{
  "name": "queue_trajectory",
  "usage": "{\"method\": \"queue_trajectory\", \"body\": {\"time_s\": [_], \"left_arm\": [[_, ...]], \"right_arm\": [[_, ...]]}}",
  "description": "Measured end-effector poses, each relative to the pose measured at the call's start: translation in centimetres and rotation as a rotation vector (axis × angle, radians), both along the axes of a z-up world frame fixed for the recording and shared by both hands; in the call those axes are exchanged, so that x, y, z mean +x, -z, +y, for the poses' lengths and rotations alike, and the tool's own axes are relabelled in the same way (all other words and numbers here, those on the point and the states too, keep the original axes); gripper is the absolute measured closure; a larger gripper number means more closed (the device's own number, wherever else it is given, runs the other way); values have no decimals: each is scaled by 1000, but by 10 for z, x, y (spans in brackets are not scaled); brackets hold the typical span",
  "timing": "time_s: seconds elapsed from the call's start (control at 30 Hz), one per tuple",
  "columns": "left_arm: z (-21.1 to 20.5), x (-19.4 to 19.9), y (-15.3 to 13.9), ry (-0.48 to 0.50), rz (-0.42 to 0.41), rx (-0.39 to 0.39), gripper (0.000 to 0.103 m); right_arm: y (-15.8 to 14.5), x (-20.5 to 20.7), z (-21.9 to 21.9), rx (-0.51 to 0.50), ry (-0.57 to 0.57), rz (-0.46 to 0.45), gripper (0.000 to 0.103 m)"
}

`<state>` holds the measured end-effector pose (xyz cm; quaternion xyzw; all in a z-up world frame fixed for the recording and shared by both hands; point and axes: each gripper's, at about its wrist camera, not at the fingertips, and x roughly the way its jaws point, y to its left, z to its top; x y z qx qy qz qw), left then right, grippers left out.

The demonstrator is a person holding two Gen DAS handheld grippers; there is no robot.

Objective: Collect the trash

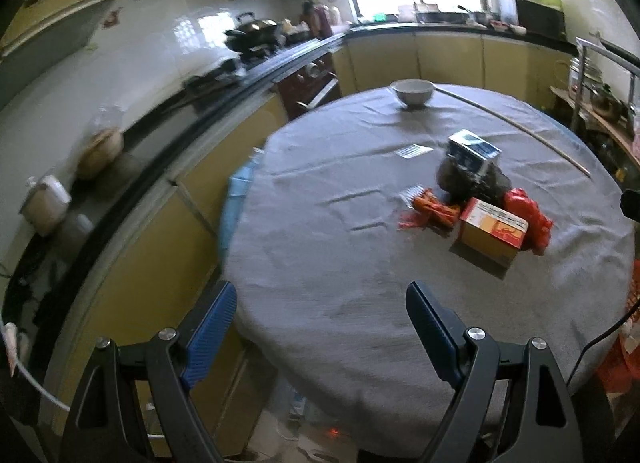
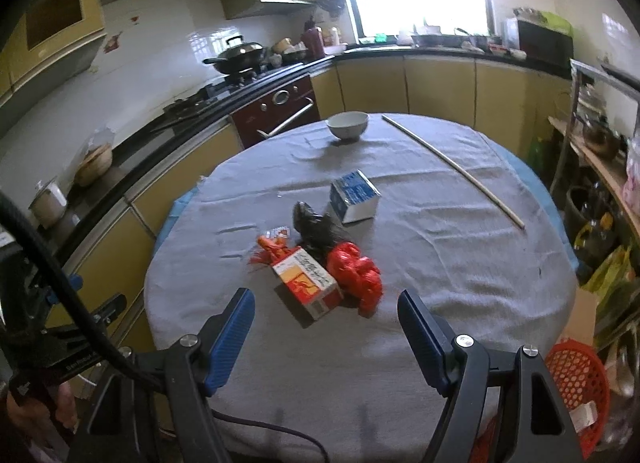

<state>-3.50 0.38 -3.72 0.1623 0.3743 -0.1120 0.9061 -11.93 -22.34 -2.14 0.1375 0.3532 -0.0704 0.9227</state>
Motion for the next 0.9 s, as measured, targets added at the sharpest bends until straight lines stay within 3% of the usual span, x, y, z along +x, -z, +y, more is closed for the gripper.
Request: {"method": "queue_trajectory", "body": {"time_s": [0.3,0.5,0.7,0.9], "left_arm": [[-62,48,37,113,213,-106,16],[-119,74,55,154,286,-126,16],[-154,111,81,83,422,-173,16],[-163,126,93,18,490,-253,16]], "right_arm": [[39,3,-61,86,84,50,26],[66,1,-95,136,123,84,26],[79,-6,-116,167,140,82,26],[92,-6,-128,216,138,79,26]]}}
